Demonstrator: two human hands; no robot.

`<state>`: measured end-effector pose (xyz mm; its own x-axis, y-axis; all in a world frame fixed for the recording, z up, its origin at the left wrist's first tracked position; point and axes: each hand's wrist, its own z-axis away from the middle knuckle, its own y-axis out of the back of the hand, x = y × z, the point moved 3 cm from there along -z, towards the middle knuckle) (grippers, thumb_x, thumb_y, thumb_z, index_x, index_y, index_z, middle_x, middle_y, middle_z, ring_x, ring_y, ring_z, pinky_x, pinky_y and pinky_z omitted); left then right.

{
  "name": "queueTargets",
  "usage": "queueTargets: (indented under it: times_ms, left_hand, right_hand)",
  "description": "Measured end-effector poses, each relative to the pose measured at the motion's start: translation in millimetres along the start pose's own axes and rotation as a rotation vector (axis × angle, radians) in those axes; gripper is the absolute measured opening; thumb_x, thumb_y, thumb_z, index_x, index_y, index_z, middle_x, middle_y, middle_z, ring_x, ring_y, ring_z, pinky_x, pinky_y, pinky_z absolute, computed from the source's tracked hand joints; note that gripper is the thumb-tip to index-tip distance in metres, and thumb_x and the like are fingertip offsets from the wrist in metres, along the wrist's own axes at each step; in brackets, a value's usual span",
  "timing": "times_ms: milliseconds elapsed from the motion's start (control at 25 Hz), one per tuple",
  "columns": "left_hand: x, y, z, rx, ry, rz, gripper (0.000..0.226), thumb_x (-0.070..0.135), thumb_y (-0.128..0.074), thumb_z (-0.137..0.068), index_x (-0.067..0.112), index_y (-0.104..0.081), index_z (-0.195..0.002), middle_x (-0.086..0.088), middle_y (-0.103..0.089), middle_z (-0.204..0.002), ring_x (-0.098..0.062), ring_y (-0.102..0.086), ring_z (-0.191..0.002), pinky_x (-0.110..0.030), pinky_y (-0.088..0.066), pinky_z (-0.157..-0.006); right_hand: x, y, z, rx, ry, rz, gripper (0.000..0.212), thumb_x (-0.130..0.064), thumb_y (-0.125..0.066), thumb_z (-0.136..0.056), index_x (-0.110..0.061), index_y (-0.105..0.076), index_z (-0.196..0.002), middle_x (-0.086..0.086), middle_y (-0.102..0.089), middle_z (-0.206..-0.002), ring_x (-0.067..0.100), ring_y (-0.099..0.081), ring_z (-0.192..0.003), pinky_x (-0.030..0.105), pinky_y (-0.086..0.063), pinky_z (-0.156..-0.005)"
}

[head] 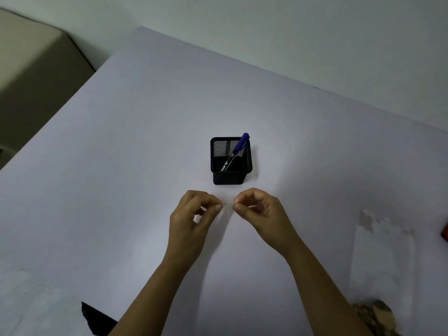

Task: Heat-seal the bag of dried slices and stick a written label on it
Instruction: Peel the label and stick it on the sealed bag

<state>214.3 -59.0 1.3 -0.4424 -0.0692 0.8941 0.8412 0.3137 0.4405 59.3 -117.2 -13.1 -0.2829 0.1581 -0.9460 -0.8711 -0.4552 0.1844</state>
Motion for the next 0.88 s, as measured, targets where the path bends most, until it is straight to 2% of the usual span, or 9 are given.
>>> queueTargets:
  times_ms: [80, 240, 280, 400, 480, 600, 720, 880]
  left_hand:
    - [-11, 12, 0, -0.048, 0.13, 0.019, 0.029, 0.009, -0.063, -0.085, 0.036, -0.058, -0.079, 0.015, -0.062, -0.086, -0.004, -0.058, -0.084, -0.009, -0.047, -0.069]
    - [-36, 39, 4, -0.13, 0.331, -0.044, 0.02, 0.013, -0.063, -0.086, 0.032, -0.063, -0.078, 0.01, -0.068, -0.084, -0.003, -0.061, -0.079, -0.006, -0.044, -0.065]
    - [-39, 44, 5, -0.125, 0.377, -0.063, 0.016, 0.016, -0.063, -0.086, 0.03, -0.065, -0.078, 0.008, -0.069, -0.082, -0.006, -0.061, -0.077, -0.007, -0.044, -0.065]
    - [-43, 50, 7, -0.072, 0.492, -0.078, 0.009, 0.021, -0.066, -0.084, 0.026, -0.069, -0.078, 0.0, -0.07, -0.075, -0.018, -0.061, -0.072, -0.025, -0.045, -0.066]
    - [-38, 47, 7, -0.05, 0.529, -0.042, 0.01, 0.019, -0.067, -0.082, 0.026, -0.07, -0.076, -0.001, -0.07, -0.07, -0.017, -0.059, -0.068, -0.03, -0.046, -0.066]
    - [-20, 34, 9, -0.05, 0.558, 0.117, 0.01, 0.012, -0.067, -0.082, 0.02, -0.071, -0.078, -0.002, -0.068, -0.068, -0.016, -0.059, -0.066, -0.035, -0.049, -0.068]
    - [3, 10, 9, -0.081, 0.552, 0.229, 0.006, 0.008, -0.066, -0.083, 0.012, -0.071, -0.083, -0.005, -0.067, -0.07, -0.017, -0.06, -0.068, -0.032, -0.051, -0.071]
    - [39, -52, 16, -0.188, 0.53, 0.298, 0.005, 0.007, -0.067, -0.082, 0.008, -0.071, -0.084, -0.006, -0.067, -0.07, -0.016, -0.062, -0.068, -0.024, -0.052, -0.067]
  right_hand:
    - [5, 2, 0, 0.032, -0.034, 0.002, 0.004, -0.022, -0.066, -0.083, -0.023, -0.063, -0.081, -0.007, -0.067, -0.081, 0.013, -0.064, -0.081, 0.025, -0.053, -0.077]
    - [23, 0, -2, 0.089, -0.163, 0.146, 0.006, -0.025, -0.069, -0.082, -0.021, -0.064, -0.08, -0.005, -0.069, -0.08, 0.008, -0.064, -0.076, 0.013, -0.049, -0.067]
    - [29, -4, -2, 0.103, -0.183, 0.2, 0.007, -0.026, -0.069, -0.082, -0.021, -0.064, -0.08, -0.006, -0.069, -0.079, 0.008, -0.063, -0.075, 0.015, -0.049, -0.066]
    - [37, -19, -5, 0.198, -0.188, 0.438, 0.006, -0.026, -0.066, -0.082, -0.022, -0.064, -0.086, -0.009, -0.066, -0.079, 0.011, -0.062, -0.073, 0.024, -0.05, -0.064]
    - [35, -26, -4, 0.266, -0.14, 0.544, 0.011, -0.025, -0.063, -0.082, -0.02, -0.063, -0.091, -0.006, -0.066, -0.088, 0.015, -0.061, -0.078, 0.026, -0.048, -0.063]
    - [28, -23, 6, 0.309, -0.08, 0.545, 0.018, -0.032, -0.06, -0.082, -0.02, -0.061, -0.095, -0.004, -0.061, -0.096, 0.016, -0.057, -0.081, 0.025, -0.042, -0.062]
    - [22, 7, 32, 0.392, -0.028, 0.493, 0.017, -0.036, -0.059, -0.084, -0.023, -0.061, -0.094, -0.008, -0.061, -0.091, 0.011, -0.055, -0.079, 0.026, -0.046, -0.064]
    - [38, 93, 89, 0.553, -0.014, 0.461, 0.015, -0.027, -0.063, -0.084, -0.021, -0.061, -0.097, -0.006, -0.062, -0.086, 0.013, -0.056, -0.082, 0.025, -0.047, -0.07]
